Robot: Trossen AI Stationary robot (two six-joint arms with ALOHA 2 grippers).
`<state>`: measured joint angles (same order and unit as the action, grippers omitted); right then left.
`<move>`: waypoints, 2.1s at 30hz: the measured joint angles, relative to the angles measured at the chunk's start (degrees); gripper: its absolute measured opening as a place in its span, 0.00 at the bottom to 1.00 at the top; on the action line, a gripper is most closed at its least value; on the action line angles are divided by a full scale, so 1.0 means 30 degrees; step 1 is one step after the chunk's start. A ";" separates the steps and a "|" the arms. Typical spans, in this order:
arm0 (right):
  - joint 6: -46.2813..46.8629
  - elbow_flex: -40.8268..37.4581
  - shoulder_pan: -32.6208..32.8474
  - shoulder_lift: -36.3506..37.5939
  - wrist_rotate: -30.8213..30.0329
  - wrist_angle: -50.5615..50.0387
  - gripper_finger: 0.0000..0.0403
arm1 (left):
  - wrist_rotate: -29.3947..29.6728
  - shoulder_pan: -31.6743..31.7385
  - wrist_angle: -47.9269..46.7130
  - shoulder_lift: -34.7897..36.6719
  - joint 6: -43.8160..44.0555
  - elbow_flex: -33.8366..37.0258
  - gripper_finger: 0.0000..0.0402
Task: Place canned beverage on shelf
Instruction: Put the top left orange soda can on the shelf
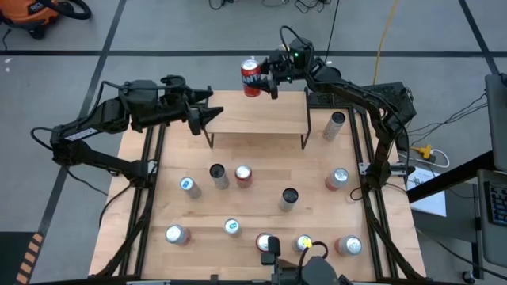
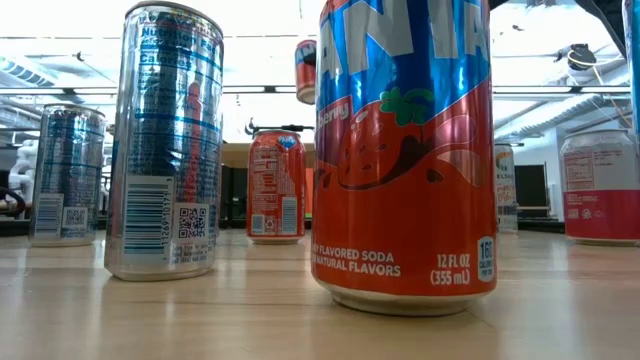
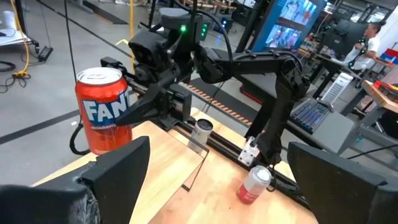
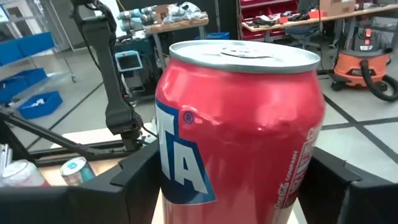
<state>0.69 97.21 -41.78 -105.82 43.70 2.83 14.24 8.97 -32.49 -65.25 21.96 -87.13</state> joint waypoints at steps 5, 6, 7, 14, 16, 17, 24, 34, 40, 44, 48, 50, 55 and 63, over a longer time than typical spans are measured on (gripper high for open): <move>-0.1214 0.0000 0.0000 0.0007 -0.0058 -0.0229 0.67 | 0.0000 0.0000 -0.0052 -0.0155 -0.0087 0.0000 0.95; -0.1268 0.0000 0.0000 0.0007 -0.0146 -0.0289 0.67 | 0.0000 0.0000 -0.0065 -0.0176 -0.0087 0.0000 0.95; -0.1240 0.0000 0.0000 0.0007 -0.0155 -0.0358 0.67 | 0.0000 0.0000 -0.0065 -0.0189 -0.0087 0.0000 0.95; -0.0001 0.0000 -0.0196 0.0340 0.0723 -0.2003 0.67 | -0.0182 -0.0031 -0.0065 -0.0182 -0.0066 0.0000 0.95; -0.0205 0.0006 -0.0323 0.0725 0.1116 -0.3114 0.67 | -0.0211 -0.0115 -0.0058 -0.0182 -0.0073 0.0000 0.95; -0.0549 0.0021 -0.0407 0.0928 0.1219 -0.3858 0.67 | -0.0218 -0.0177 -0.0058 -0.0182 -0.0073 0.0000 0.95; -0.3811 -0.0265 -0.0446 0.1180 0.2650 -1.1076 0.67 | -0.0306 -0.0745 -0.0065 -0.0182 -0.0058 0.0000 0.95; -0.0452 -0.4212 -0.0052 0.1195 0.1185 -0.1124 0.67 | -0.0342 -0.0918 -0.0072 -0.0179 -0.0058 0.0000 0.95; -0.1943 -0.4495 -0.0727 0.1166 -0.0706 0.0015 0.67 | -0.0342 -0.0918 -0.0072 -0.0175 -0.0073 0.0000 0.95; -0.2443 -0.4495 -0.1360 0.1166 -0.0992 -0.0027 0.67 | -0.0195 -0.0911 -0.0072 -0.0175 -0.0080 0.0000 0.95; -0.2458 -0.4473 -0.1735 0.0923 -0.1048 0.0086 0.67 | -0.0146 -0.0833 -0.0068 -0.0175 -0.0095 0.0000 0.95; -0.2463 -0.4473 -0.1821 0.0627 -0.1028 -0.0142 0.67 | -0.0138 -0.0765 -0.0065 -0.0175 -0.0095 0.0000 0.95; -0.2480 -0.4495 -0.1835 0.0168 -0.1026 -0.0278 0.67 | -0.0124 -0.0736 -0.0065 -0.0175 -0.0109 0.0000 0.95; -0.2808 -0.4481 -0.2189 0.0146 -0.1063 -0.0777 0.68 | -0.0087 -0.0743 -0.0058 -0.0175 -0.0073 0.0000 0.95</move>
<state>-7.73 83.77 -48.35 -105.38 40.51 0.50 13.98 6.74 -32.67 -65.78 21.74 -87.13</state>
